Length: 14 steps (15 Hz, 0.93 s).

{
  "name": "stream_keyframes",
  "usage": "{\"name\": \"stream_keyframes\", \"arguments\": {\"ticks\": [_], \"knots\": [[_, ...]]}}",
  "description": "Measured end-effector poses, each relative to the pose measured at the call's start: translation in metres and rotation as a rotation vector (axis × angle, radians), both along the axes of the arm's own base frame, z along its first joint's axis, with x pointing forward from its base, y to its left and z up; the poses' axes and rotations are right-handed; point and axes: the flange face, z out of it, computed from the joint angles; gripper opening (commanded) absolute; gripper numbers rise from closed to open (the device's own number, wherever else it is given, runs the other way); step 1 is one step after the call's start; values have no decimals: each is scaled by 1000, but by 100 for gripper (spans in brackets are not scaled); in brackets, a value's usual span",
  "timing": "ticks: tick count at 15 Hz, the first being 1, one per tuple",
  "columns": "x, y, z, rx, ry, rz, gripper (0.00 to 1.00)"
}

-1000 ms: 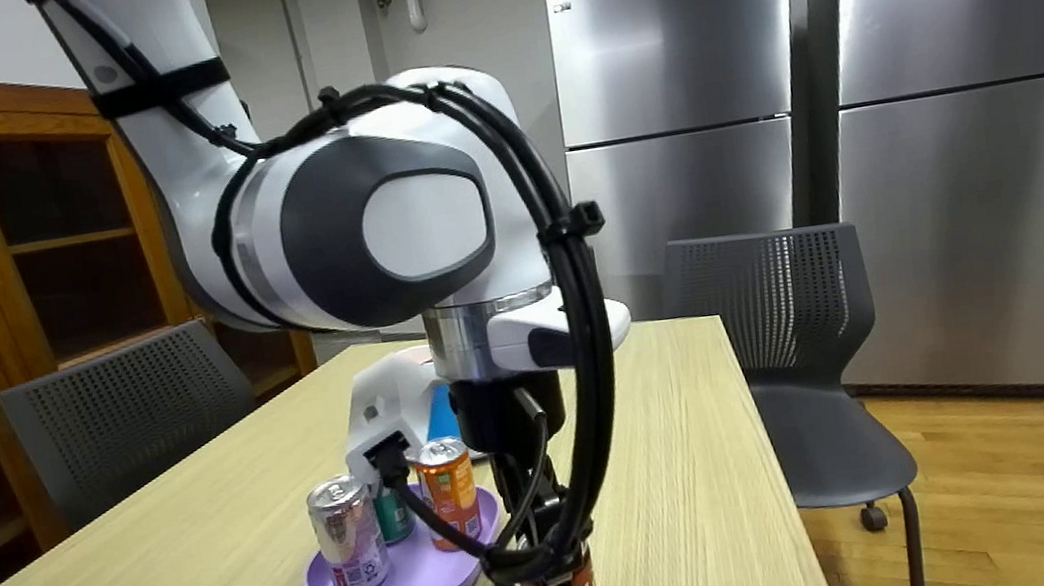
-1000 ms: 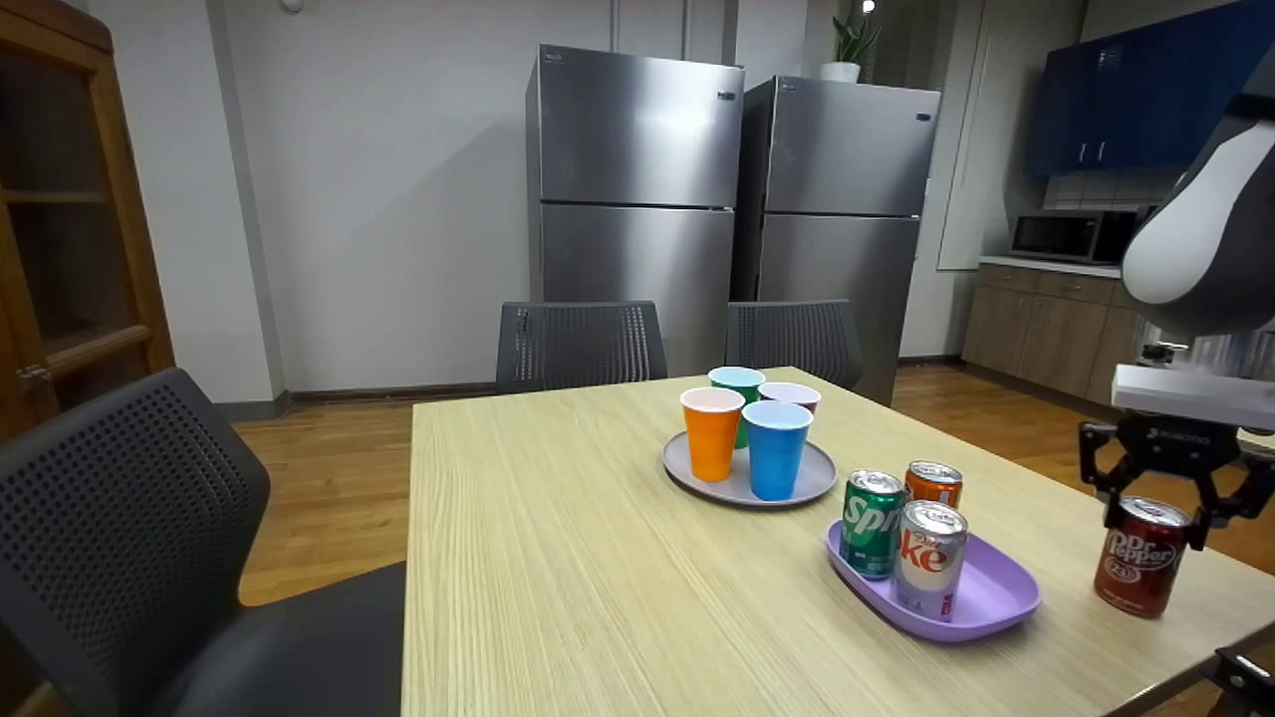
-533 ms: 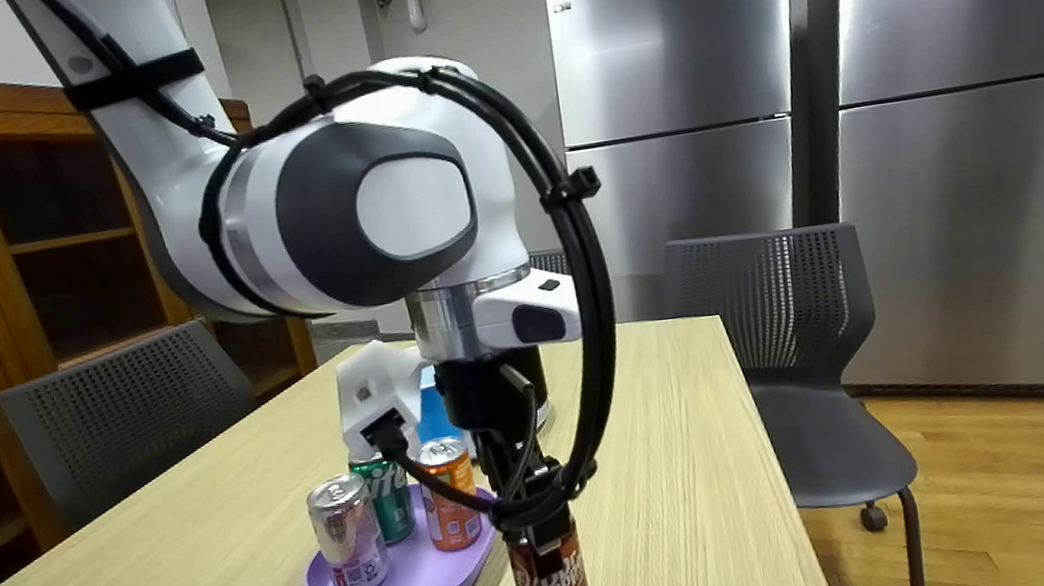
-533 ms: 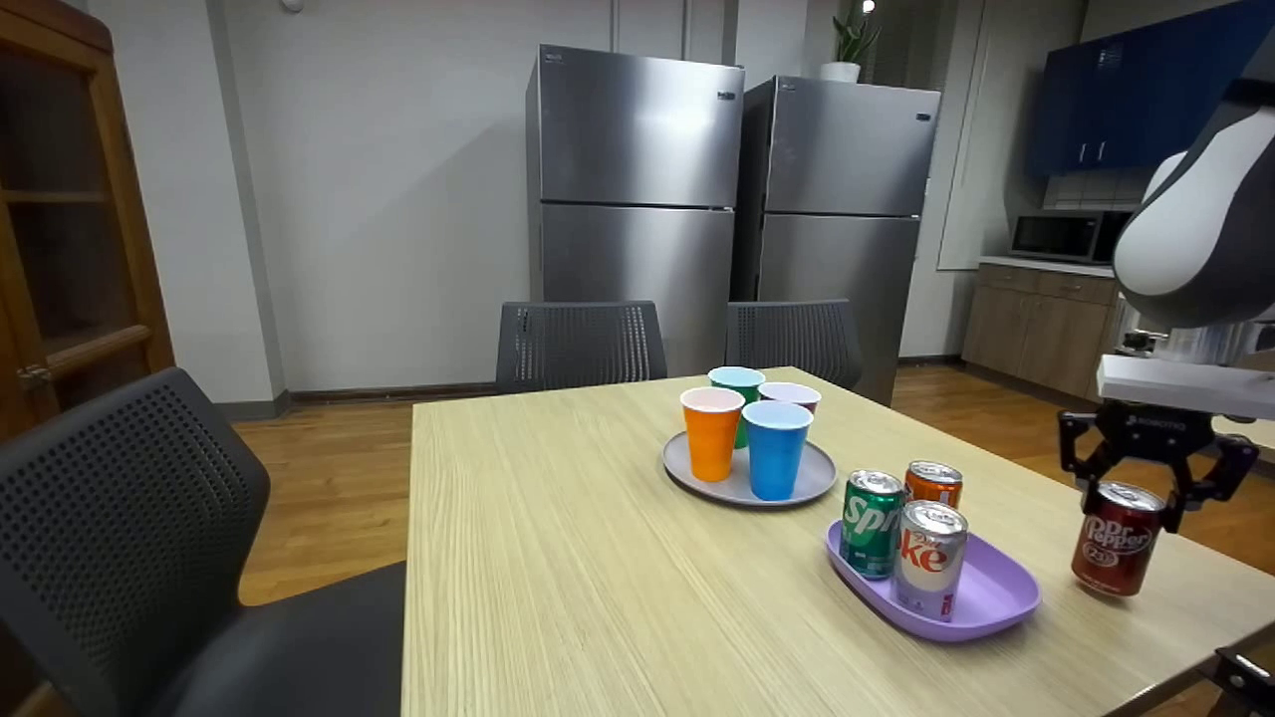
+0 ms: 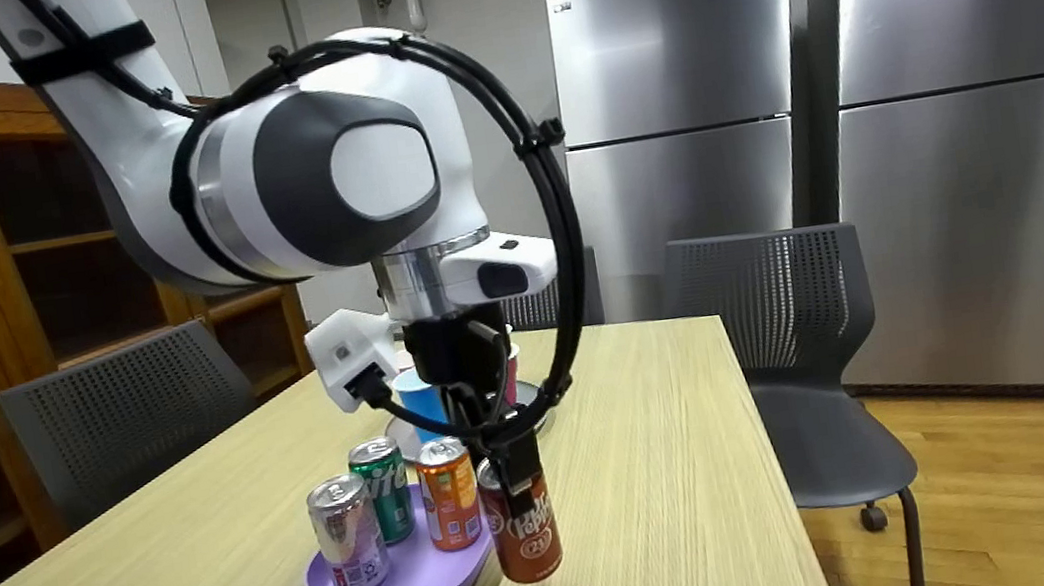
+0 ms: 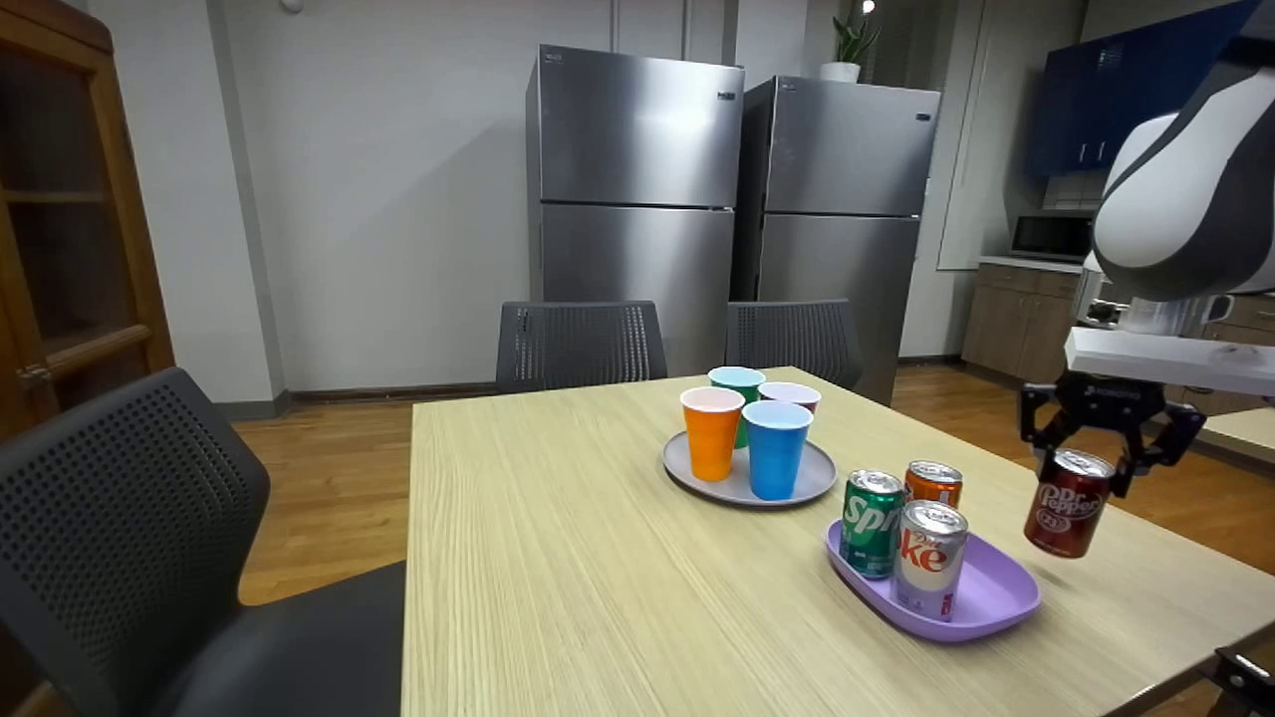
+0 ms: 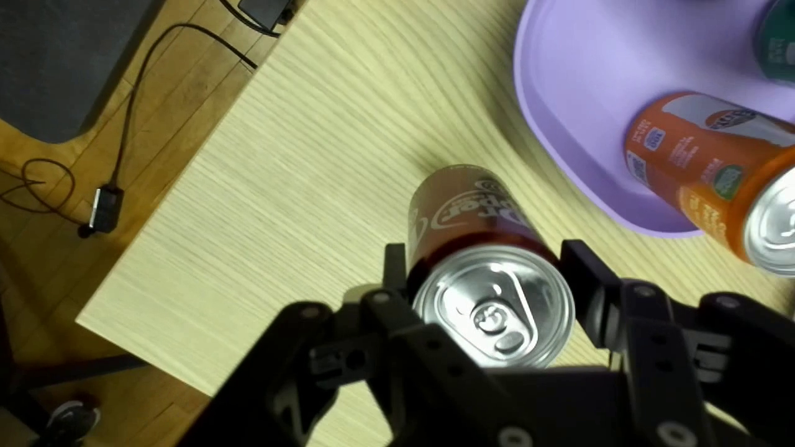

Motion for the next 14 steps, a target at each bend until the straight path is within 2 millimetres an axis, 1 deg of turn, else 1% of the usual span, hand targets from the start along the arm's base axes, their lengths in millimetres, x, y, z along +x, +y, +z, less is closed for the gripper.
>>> {"name": "stream_keyframes", "arguments": {"ticks": [3,6,14], "knots": [[8,17,4,2,0,53,38],[12,32,3,15,15,91,38],[17,61,-1,52,54,185,38]]}}
